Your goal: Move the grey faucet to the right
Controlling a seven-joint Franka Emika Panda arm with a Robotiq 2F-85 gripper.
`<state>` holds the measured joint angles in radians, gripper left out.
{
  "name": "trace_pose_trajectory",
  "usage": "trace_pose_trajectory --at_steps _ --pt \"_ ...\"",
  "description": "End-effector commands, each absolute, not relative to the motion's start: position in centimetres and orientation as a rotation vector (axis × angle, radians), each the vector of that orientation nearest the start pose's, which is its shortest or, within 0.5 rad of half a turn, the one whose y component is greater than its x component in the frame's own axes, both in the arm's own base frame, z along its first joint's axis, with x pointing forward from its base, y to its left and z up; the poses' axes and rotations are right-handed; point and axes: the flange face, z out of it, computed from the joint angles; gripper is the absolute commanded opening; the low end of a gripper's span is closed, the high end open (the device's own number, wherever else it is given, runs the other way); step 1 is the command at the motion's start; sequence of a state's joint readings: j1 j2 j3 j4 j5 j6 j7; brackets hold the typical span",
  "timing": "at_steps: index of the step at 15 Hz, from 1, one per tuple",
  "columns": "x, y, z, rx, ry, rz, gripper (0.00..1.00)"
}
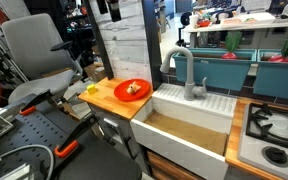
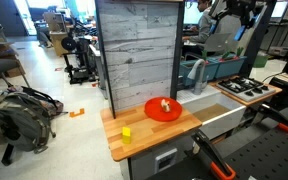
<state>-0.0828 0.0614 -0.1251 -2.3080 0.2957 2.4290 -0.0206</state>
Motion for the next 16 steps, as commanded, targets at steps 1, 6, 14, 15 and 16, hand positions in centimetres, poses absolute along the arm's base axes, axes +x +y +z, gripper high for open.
trace_pose_trajectory --at_steps 1,6,14,15,16 --pt "55.6 -14.1 28.9 -2.816 0.750 -0.156 1.00" --pt "60.3 -18.4 24.7 -2.711 0.955 -0.189 1.00" --pt "65.8 -19.4 19.5 -2.658 1.105 -0.174 1.00" --pt "66.4 -19.2 19.0 -2.651 1.119 -0.167 1.00" --pt "66.9 -18.9 18.5 -2.646 1.132 -0.161 1.00"
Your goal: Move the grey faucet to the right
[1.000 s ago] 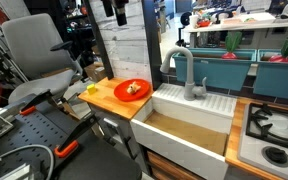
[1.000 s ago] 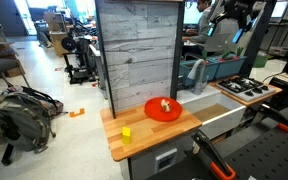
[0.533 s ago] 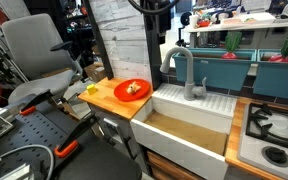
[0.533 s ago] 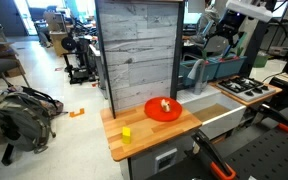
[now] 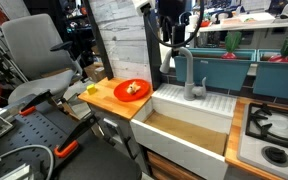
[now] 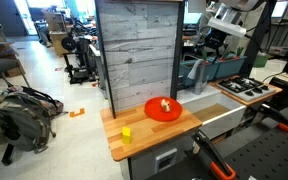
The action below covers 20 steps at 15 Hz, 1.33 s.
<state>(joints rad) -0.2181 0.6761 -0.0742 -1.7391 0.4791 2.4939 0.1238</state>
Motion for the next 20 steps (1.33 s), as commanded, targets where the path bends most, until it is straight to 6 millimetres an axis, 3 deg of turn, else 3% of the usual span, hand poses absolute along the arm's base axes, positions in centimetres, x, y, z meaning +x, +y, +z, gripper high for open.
trace_pose_trajectory --at_steps 1,2,3,5,13,20 --pt "67.3 -18.7 18.0 -2.639 1.143 -0.155 1.00" --pt "67.7 -18.5 17.6 -2.635 1.152 -0.148 1.00" --pt "68.0 -18.3 17.3 -2.634 1.158 -0.145 0.75" --pt "68.0 -17.9 16.6 -2.650 1.151 -0.106 0.66" --pt "66.0 -16.7 15.9 -2.768 1.058 -0.090 0.03" --pt "64.2 -18.5 16.3 -2.912 0.874 -0.009 0.07"
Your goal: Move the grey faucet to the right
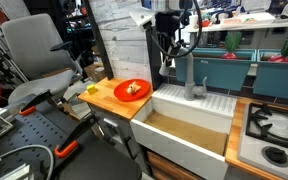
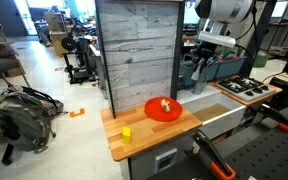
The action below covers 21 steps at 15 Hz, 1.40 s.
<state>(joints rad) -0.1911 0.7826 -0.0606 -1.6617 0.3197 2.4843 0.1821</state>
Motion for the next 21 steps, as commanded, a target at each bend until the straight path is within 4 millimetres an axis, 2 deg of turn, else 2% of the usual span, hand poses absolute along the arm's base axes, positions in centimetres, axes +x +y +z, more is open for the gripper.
trace_pose_trajectory --at_steps 1,8,11,13,18,19,20,21 --pt "63.8 -18.8 16.4 -2.936 0.819 0.009 0.07" --pt "61.0 -24.8 17.6 -3.077 0.371 0.102 0.07" --pt "60.4 -27.5 17.8 -3.145 0.270 0.172 0.07" --pt "60.5 -27.9 17.8 -3.172 0.221 0.181 0.07" --pt "61.0 -27.3 17.5 -3.199 0.128 0.181 0.07" --pt "61.0 -27.2 17.5 -3.197 0.116 0.185 0.51" --pt "61.0 -27.0 17.5 -3.190 0.093 0.191 0.52" --pt "60.9 -27.0 17.6 -3.190 0.075 0.203 0.58"
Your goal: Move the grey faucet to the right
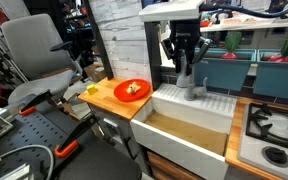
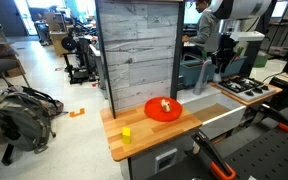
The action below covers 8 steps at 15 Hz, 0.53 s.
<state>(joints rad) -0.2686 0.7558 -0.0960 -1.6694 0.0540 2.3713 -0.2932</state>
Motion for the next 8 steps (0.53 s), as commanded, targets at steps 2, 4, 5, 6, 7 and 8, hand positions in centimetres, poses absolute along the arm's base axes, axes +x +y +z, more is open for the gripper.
trace_pose_trajectory --at_steps 2,4,5,6,7,8 --pt "60.3 -27.7 17.9 -3.195 0.026 0.266 0.72" --pt "59.0 -28.7 18.4 -3.204 -0.055 0.333 0.87" --pt "58.5 -29.0 18.6 -3.206 -0.091 0.351 0.95" --pt "58.0 -28.9 18.9 -3.204 -0.119 0.350 0.99" --pt "57.6 -28.7 19.3 -3.206 -0.154 0.343 1.00" --pt "57.1 -28.2 19.7 -3.207 -0.177 0.335 1.00"
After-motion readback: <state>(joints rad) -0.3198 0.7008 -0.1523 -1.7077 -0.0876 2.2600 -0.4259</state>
